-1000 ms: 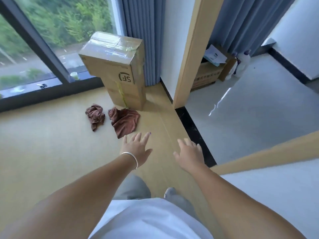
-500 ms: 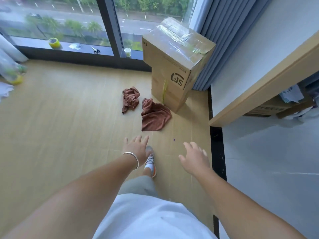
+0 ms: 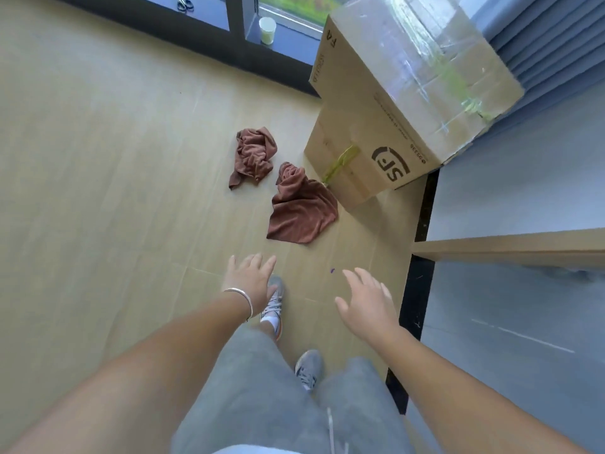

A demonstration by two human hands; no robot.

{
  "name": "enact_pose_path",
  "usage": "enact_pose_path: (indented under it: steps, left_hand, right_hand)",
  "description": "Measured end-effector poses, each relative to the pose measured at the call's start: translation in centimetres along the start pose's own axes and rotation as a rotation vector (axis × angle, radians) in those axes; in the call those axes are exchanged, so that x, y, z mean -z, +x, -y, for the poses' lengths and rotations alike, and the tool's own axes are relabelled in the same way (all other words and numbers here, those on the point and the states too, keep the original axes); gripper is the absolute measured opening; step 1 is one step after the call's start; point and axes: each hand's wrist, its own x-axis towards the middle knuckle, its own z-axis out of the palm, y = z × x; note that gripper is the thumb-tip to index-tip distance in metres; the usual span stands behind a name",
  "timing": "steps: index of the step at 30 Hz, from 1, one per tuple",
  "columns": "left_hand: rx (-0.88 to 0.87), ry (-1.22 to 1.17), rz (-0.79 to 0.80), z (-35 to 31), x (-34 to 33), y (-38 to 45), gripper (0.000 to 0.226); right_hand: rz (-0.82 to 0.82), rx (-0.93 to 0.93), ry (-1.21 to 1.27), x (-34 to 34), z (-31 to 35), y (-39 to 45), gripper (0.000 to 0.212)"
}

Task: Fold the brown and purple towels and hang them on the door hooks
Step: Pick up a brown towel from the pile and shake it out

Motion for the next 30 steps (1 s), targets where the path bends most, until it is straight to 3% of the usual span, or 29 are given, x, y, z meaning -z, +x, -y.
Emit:
enact_pose_path:
  steps: [8,13,18,24,30]
  left_hand:
    - [0.047,0.006,0.085,3.3,-5.4,10.5,0.065]
    - [-0.005,0.177,0.115,5.4,-10.6,19.9,0.065]
    - [-0.053,0.273,0.063,6.5,-16.9,31.5,0.066]
    - [-0.297,0.385,-0.012,4.9,-25.0,43.3,0.064]
    - [-0.242,0.365,-0.041,3.1,-30.3,52.2,0.078]
  right_hand:
    - [0.132,0.079,-0.105,-5.9,1.3,12.6,0.062]
    - [0.165,0.143,-0.164,-12.3,1.2,23.1,0.063]
    - [0.132,0.244,-0.253,-20.1,-0.9,34.8,0.067]
    - [0.110,0.385,-0.391,-28.7,-3.6,46.6,0.069]
    - [0.112,0.401,-0.428,-34.9,-4.6,55.1,0.077]
